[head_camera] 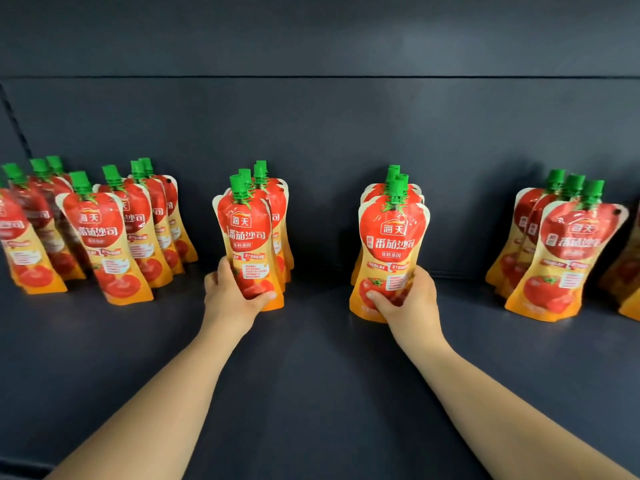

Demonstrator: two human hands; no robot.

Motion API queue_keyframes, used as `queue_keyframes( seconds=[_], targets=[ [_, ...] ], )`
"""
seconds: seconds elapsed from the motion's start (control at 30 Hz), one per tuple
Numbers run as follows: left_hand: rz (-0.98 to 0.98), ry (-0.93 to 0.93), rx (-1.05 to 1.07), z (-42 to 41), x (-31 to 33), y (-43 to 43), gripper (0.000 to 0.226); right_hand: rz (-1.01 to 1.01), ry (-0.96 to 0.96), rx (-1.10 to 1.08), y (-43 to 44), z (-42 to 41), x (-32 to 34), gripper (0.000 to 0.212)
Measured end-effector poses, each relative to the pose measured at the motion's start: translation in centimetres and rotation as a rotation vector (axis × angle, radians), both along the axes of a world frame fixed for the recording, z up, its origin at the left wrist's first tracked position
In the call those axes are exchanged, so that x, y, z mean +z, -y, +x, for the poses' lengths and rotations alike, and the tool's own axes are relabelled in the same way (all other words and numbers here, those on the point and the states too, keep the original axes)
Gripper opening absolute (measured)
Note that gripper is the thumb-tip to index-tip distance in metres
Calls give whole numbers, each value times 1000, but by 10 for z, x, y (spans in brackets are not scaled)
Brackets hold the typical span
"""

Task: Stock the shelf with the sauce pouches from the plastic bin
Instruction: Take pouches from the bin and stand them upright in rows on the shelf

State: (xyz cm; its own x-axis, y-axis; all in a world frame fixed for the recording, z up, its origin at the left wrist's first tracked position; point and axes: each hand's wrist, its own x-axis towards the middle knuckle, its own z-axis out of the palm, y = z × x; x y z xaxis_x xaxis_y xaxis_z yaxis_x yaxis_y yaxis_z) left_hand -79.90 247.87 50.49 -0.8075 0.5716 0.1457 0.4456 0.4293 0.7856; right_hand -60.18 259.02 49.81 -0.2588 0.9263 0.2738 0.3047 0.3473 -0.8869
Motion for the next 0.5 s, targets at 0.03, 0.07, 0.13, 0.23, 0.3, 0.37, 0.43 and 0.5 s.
queue_keyframes(
  seconds=[0.03,0.07,0.13,0.23,0.3,0.37,0.43,0.5],
  targets=[
    [4,1,-1,0,0,0,92,1,3,0,0,0,0,66],
    [6,4,-3,-1,0,1,92,0,6,0,0,0,0,66],
    [13,12,-12,-2,-1,1,92,-6,5,6,0,1,1,66],
    [16,20,-23,-5,-1,2,91,-14,-7,1,0,3,3,66],
    [22,24,-27,-6,-1,2,90,-18,-7,5,0,3,4,66],
    [29,26,-32,-7,-2,2,91,-32,-3,4,0,3,4,68],
    [41,27,-28,-8,-4,1,93,-37,8,-10,0,3,3,70],
    [42,26,-19,-9,-6,0,98,-36,23,-27,-1,3,2,71]
  ],
)
